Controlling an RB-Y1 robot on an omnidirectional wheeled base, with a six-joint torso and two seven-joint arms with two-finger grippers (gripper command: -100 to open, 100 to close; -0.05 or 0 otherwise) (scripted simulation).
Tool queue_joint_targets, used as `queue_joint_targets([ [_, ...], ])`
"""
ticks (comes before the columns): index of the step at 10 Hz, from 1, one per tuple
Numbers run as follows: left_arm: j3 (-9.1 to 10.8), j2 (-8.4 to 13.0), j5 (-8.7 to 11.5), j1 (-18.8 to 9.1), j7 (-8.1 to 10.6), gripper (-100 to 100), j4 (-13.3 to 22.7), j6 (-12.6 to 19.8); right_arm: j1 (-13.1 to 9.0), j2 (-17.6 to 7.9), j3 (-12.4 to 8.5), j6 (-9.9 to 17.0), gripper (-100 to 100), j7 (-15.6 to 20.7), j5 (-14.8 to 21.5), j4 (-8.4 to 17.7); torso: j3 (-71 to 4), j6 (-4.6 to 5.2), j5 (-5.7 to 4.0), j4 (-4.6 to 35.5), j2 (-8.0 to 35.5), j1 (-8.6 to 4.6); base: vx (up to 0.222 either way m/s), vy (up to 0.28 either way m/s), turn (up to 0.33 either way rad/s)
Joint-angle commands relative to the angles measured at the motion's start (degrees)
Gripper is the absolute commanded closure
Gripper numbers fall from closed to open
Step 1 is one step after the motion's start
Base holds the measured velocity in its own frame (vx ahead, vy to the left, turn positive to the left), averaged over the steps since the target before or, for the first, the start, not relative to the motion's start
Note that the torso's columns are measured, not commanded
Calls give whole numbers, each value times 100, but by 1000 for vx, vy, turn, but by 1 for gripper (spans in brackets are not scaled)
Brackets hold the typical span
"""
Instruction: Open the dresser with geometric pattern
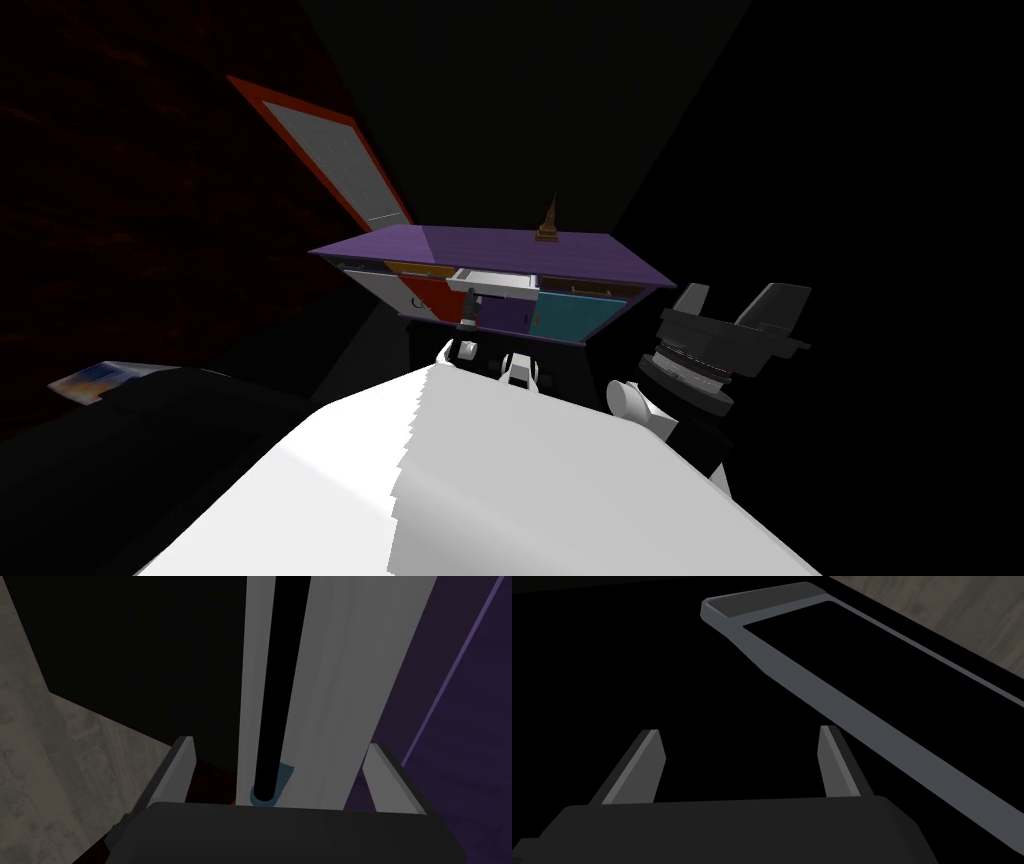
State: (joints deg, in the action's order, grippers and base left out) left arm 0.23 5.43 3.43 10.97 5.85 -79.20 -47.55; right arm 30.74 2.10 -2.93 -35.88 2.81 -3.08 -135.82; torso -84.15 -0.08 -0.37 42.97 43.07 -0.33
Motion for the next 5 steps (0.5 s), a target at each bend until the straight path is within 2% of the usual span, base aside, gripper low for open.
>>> queue_joint_targets([
  [1,-3,-1,-1,22,-1,0,27,29,0,0,0,0,0,0,0,0,-13,5,11,-19,-23,9,0,0,0],
  [5,-7,-3,-3,63,-3,0,80,79,0,0,0,0,0,0,0,0,-38,9,31,-57,-70,26,0,0,0],
])
